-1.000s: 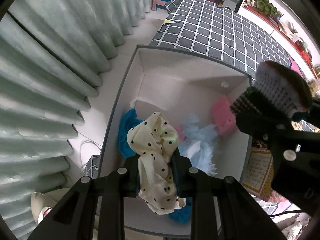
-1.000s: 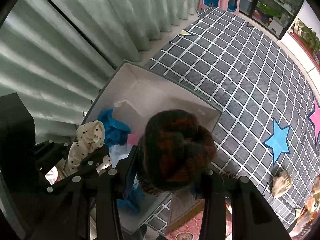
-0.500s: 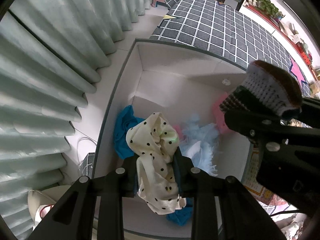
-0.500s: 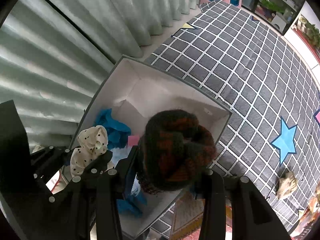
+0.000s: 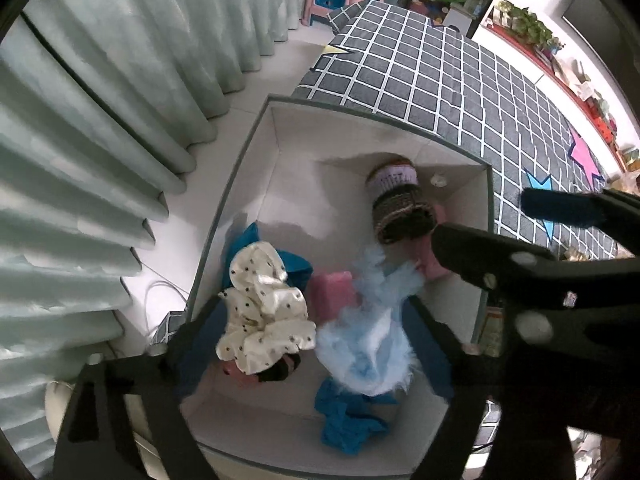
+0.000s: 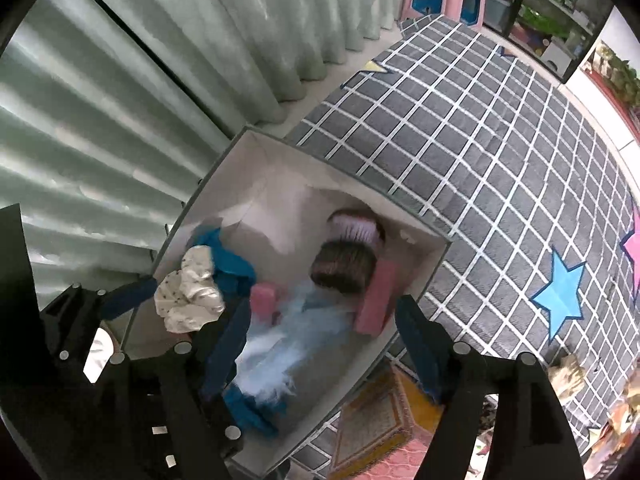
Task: Organize soft objects
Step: 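Open both tools to drop the scrunchie and beanie into the box, then move both tools from the box back toward the pile of soft items, then grasp the leopard-print scrunchie with left tool while right tool grasps the beige knit sock, then lift the leopard scrunchie and beige sock and carry both over the white box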
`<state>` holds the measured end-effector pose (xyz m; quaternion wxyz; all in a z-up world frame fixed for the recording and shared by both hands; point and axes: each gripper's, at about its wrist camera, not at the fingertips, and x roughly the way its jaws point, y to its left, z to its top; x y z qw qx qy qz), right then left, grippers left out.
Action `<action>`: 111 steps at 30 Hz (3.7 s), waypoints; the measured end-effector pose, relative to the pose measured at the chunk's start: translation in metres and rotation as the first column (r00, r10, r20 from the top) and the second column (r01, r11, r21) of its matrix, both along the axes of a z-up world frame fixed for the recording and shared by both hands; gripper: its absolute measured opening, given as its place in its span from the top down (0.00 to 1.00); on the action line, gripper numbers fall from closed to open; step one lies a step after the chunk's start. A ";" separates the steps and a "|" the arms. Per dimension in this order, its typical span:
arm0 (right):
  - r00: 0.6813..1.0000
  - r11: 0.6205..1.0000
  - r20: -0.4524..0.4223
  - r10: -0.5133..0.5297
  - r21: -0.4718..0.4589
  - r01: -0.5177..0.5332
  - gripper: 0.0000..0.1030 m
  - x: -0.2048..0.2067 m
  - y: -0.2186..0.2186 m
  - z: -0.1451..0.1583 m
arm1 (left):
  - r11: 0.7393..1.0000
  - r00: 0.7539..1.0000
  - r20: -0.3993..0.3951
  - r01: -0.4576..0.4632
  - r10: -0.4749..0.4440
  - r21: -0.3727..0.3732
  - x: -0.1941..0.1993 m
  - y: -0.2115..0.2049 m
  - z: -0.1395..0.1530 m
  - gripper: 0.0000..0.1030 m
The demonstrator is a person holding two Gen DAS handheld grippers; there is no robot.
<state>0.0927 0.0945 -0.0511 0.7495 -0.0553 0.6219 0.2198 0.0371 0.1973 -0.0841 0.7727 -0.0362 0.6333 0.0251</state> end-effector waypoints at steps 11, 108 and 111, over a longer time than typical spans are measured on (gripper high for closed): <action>0.995 0.995 0.039 -0.093 0.039 0.092 0.02 0.001 -0.042 0.028 | 1.000 0.999 0.032 0.011 -0.010 -0.020 0.004 -0.008 0.021 0.00; 0.752 0.770 -0.230 -0.617 0.018 0.637 0.62 -0.070 -0.412 -0.100 | 0.842 0.841 -0.218 0.526 -0.495 0.118 0.013 -0.322 -0.060 0.58; 0.748 0.767 -0.228 -0.623 0.010 0.642 0.62 -0.078 -0.414 -0.096 | 0.831 0.833 -0.195 0.543 -0.517 0.120 0.001 -0.320 -0.046 0.58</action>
